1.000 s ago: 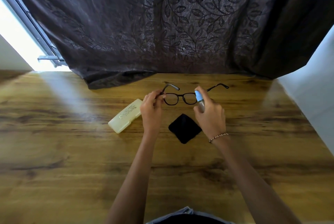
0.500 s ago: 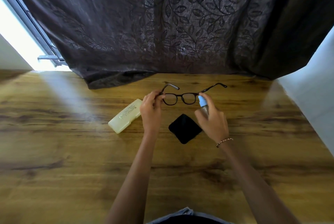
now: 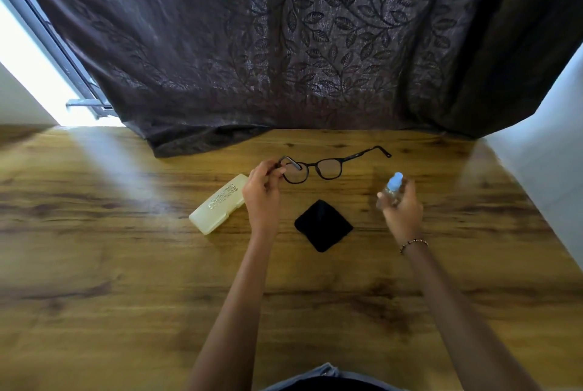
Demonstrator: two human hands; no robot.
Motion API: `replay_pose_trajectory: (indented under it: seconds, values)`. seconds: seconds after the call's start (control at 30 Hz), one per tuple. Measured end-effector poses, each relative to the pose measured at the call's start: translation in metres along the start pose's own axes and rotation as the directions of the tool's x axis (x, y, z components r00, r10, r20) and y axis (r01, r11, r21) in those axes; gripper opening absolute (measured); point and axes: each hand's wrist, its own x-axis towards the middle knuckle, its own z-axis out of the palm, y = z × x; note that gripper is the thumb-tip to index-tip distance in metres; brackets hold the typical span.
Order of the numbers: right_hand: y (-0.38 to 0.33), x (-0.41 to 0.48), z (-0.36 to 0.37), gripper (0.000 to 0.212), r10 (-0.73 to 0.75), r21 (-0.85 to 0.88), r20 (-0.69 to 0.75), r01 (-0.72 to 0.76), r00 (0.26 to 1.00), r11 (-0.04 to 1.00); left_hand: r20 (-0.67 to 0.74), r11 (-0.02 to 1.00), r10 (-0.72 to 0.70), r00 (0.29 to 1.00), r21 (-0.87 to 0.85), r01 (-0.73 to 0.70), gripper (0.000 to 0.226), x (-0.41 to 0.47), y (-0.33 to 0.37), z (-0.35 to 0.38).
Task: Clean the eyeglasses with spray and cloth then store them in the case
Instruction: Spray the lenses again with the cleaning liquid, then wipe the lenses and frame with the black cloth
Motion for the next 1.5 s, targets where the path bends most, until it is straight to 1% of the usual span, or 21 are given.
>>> replay_pose_trajectory:
  seconds: [0.1, 0.27, 0.3, 0.37, 0.4, 0.43, 0.5, 0.57, 0.63, 0.7, 0.77, 0.87, 0.93, 1.0, 1.07, 1.13, 1.2, 1.27, 1.33, 1.4, 1.5]
  values:
    - [0.003, 0.001, -0.001, 0.037, 0.024, -0.009, 0.01, -0.023, 1.0, 1.0, -0.005, 1.0, 0.01, 1.0, 0.002, -0.01, 0.014, 0.0, 0.001, -0.002]
    - [0.0, -0.002, -0.005, 0.057, 0.09, -0.029, 0.05, -0.089, 0.995, 0.996, -0.01, 1.0, 0.008, 1.0, 0.0, -0.008, 0.017, -0.001, 0.001, -0.003]
    - [-0.002, -0.005, -0.007, 0.062, 0.083, -0.034, 0.001, -0.083, 0.997, 0.996, -0.012, 1.0, 0.007, 1.0, 0.0, -0.007, 0.016, -0.001, 0.001, -0.003]
    - [-0.008, -0.018, -0.008, 0.061, 0.002, -0.087, -0.211, -0.021, 0.978, 0.996, -0.016, 1.0, 0.009, 1.0, 0.008, -0.009, 0.015, 0.0, 0.001, -0.004]
    - [-0.01, -0.026, -0.007, 0.053, -0.081, -0.123, -0.301, 0.045, 0.95, 0.991, -0.016, 1.0, 0.008, 1.0, 0.012, -0.008, 0.014, 0.0, 0.0, -0.004]
    - [-0.013, -0.035, -0.004, 0.042, -0.169, -0.15, -0.329, 0.125, 0.929, 0.981, -0.015, 1.0, 0.002, 1.0, 0.011, -0.001, 0.013, 0.001, 0.0, -0.004]
    - [-0.014, -0.054, 0.008, 0.023, -0.314, -0.201, -0.201, 0.275, 0.928, 0.94, -0.006, 1.0, -0.014, 1.0, 0.002, 0.014, 0.014, 0.003, -0.002, -0.004]
    - [-0.008, -0.065, 0.025, 0.022, -0.36, -0.327, 0.043, 0.353, 0.932, 0.877, -0.002, 1.0, -0.015, 1.0, -0.001, 0.015, 0.014, 0.002, -0.002, -0.003]
    - [-0.002, -0.068, 0.038, 0.037, -0.261, -0.443, 0.21, 0.33, 0.942, 0.834, -0.002, 1.0, -0.016, 1.0, 0.005, 0.016, 0.014, 0.001, -0.002, -0.004]
    - [-0.002, -0.066, 0.044, 0.04, -0.167, -0.471, 0.234, 0.262, 0.958, 0.843, -0.004, 1.0, -0.017, 1.0, 0.007, 0.017, 0.015, 0.001, -0.002, -0.005]
    - [-0.008, -0.062, 0.046, 0.023, -0.127, -0.401, 0.251, 0.223, 0.96, 0.889, -0.011, 1.0, -0.021, 1.0, 0.001, 0.021, 0.015, 0.001, -0.001, -0.007]
    - [-0.022, -0.055, 0.043, 0.008, 0.033, -0.063, 0.319, -0.014, 0.947, 0.998, -0.018, 1.0, -0.03, 0.999, -0.005, 0.03, 0.014, 0.002, -0.002, -0.008]
    - [-0.038, -0.052, 0.038, 0.009, 0.117, 0.161, 0.343, -0.181, 0.932, 0.97, -0.019, 1.0, -0.028, 0.999, 0.007, 0.028, 0.014, 0.002, -0.002, -0.006]
    - [-0.054, -0.054, 0.034, 0.009, 0.081, 0.285, 0.335, -0.183, 0.939, 0.941, -0.007, 0.999, -0.025, 1.0, 0.02, 0.025, 0.014, 0.002, -0.002, -0.004]
    - [-0.071, -0.056, 0.033, 0.011, 0.014, 0.385, 0.271, -0.122, 0.962, 0.915, 0.006, 0.999, -0.021, 1.0, 0.034, 0.021, 0.015, 0.001, -0.002, -0.002]
    - [-0.089, -0.057, 0.034, 0.011, -0.075, 0.405, 0.135, 0.014, 0.988, 0.914, 0.016, 0.998, 0.018, 1.0, 0.053, -0.019, 0.014, 0.0, -0.002, -0.001]
    - [-0.105, -0.056, 0.038, 0.008, -0.231, 0.336, -0.013, 0.222, 0.973, 0.915, 0.034, 0.996, 0.053, 0.998, 0.071, -0.055, 0.015, -0.001, -0.001, 0.001]
    - [-0.114, -0.054, 0.044, 0.006, -0.409, 0.186, -0.09, 0.418, 0.908, 0.889, 0.069, 0.996, 0.065, 0.996, 0.062, -0.069, 0.017, -0.002, 0.001, 0.003]
    - [-0.117, -0.054, 0.05, 0.005, -0.55, -0.046, -0.061, 0.548, 0.833, 0.835, 0.104, 0.998, 0.06, 0.993, 0.027, -0.063, 0.024, -0.002, 0.003, 0.004]
    - [-0.113, -0.056, 0.055, 0.006, -0.655, -0.267, -0.01, 0.629, 0.755, 0.73, 0.118, 0.999, 0.05, 0.992, -0.008, -0.05, 0.031, 0.0, 0.006, 0.005]
    - [-0.104, -0.061, 0.059, 0.014, -0.731, -0.381, 0.089, 0.701, 0.677, 0.603, 0.109, 0.999, 0.044, 0.993, -0.018, -0.042, 0.026, 0.001, 0.007, 0.005]
